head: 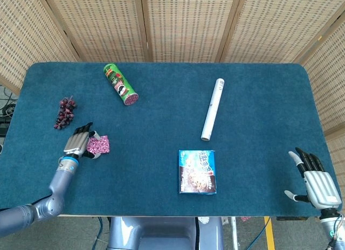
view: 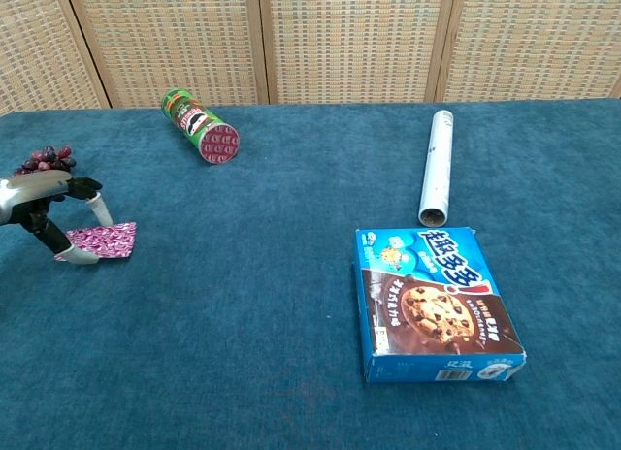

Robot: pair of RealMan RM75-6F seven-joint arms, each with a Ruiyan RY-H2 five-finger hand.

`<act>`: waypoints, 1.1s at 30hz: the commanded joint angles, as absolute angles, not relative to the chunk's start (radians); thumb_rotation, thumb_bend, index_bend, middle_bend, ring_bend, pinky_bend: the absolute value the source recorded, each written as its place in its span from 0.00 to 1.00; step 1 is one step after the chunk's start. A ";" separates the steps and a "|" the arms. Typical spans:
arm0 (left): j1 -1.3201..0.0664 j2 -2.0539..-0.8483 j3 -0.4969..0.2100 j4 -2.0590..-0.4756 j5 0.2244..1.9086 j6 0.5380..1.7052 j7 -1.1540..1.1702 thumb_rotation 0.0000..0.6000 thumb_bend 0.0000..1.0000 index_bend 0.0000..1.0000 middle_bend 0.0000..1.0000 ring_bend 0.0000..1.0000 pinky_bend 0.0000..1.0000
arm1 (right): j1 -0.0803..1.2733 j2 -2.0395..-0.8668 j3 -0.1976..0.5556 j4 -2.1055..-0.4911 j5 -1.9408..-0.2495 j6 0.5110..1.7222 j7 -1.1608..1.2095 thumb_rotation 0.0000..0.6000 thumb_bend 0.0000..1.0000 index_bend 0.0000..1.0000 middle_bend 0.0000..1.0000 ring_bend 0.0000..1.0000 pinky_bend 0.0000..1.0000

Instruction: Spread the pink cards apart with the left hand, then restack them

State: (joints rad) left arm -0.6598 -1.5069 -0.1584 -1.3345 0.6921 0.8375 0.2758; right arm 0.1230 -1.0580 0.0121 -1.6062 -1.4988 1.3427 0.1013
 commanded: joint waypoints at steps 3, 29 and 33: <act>-0.642 -1.505 -0.163 -1.279 0.699 0.801 0.219 1.00 0.24 0.49 0.00 0.00 0.00 | 0.123 -1.059 0.013 -1.608 -1.497 1.343 0.097 1.00 0.00 0.00 0.00 0.00 0.00; -0.656 -1.529 -0.185 -1.226 0.745 0.775 0.179 1.00 0.21 0.05 0.00 0.00 0.00 | 0.122 -1.059 0.013 -1.607 -1.495 1.343 0.100 1.00 0.00 0.00 0.00 0.00 0.00; -0.641 -1.504 -0.194 -1.272 0.789 0.815 0.155 1.00 0.21 0.03 0.00 0.00 0.00 | 0.122 -1.059 0.013 -1.607 -1.495 1.343 0.100 1.00 0.00 0.00 0.00 0.00 0.00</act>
State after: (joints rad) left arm -0.6497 -1.5177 -0.1889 -1.2487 0.7657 0.7922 0.1684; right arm 0.1222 -1.0590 0.0130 -1.6069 -1.4949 1.3428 0.0999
